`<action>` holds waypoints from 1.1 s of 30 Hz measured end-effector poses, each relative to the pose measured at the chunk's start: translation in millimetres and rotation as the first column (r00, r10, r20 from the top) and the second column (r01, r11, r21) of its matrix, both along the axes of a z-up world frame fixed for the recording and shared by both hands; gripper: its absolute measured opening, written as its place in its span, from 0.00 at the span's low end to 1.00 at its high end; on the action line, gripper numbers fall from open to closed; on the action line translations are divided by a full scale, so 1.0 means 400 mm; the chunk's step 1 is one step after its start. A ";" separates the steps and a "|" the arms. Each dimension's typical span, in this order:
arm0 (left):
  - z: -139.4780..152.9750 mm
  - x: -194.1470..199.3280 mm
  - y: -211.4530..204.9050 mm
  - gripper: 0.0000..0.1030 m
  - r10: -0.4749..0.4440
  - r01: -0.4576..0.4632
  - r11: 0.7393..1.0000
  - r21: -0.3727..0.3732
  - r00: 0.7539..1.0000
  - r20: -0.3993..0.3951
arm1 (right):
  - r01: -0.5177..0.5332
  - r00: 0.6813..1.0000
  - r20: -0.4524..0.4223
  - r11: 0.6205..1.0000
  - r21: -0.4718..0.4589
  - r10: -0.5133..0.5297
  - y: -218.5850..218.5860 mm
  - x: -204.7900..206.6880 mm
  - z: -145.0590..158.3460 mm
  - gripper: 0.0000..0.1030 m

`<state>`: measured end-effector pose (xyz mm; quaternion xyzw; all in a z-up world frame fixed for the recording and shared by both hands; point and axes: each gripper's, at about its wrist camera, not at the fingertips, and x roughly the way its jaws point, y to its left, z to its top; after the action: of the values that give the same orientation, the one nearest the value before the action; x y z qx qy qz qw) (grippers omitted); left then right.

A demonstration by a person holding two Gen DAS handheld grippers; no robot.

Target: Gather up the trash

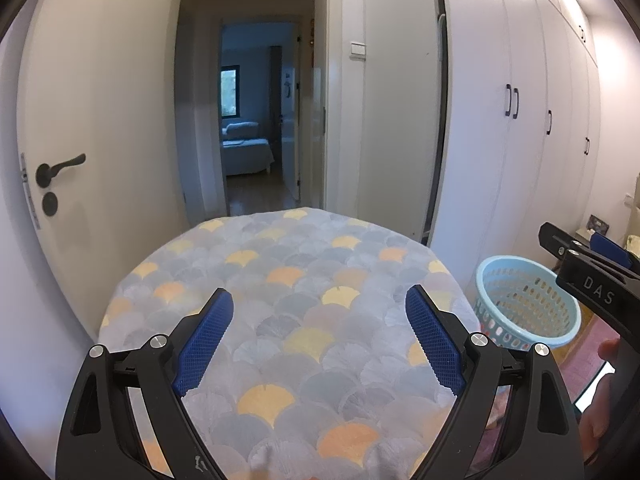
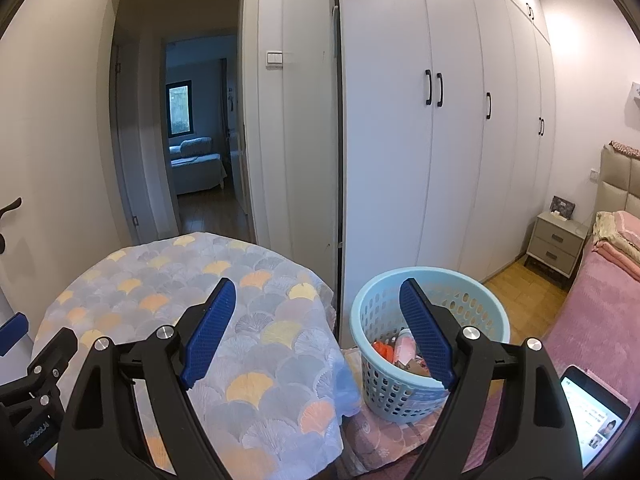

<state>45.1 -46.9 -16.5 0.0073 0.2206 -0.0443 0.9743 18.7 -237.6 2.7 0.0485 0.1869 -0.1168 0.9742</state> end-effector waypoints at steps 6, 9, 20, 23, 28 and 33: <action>-0.015 0.048 -0.007 0.83 0.011 -0.010 1.000 0.019 1.000 -0.022 | 0.000 1.000 -0.018 1.000 0.013 0.000 -0.009 0.045 -0.017 0.78; -0.018 0.066 -0.010 0.83 0.018 -0.017 0.999 0.028 0.999 -0.026 | -0.001 1.000 -0.029 1.000 0.018 0.002 -0.013 0.068 -0.027 0.78; -0.011 0.115 -0.020 0.83 0.036 -0.035 0.998 0.057 0.999 -0.027 | -0.001 0.999 -0.036 1.000 0.031 0.003 -0.022 0.119 -0.030 0.78; -0.008 0.124 -0.021 0.83 0.035 -0.034 0.998 0.061 0.999 -0.026 | -0.002 0.999 -0.034 0.999 0.032 0.004 -0.021 0.130 -0.028 0.78; -0.007 0.142 -0.019 0.83 0.041 -0.039 0.997 0.063 0.999 -0.031 | -0.003 0.999 -0.035 0.999 0.034 0.004 -0.021 0.148 -0.027 0.78; -0.015 0.164 -0.014 0.86 0.066 -0.063 0.994 0.085 0.997 -0.032 | -0.009 0.999 -0.042 0.999 0.035 0.010 -0.016 0.170 -0.030 0.78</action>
<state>110.6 -52.3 -22.5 0.0405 0.2394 -0.0034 0.9701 86.8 -244.0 -9.4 0.0624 0.2094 -0.1100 0.9696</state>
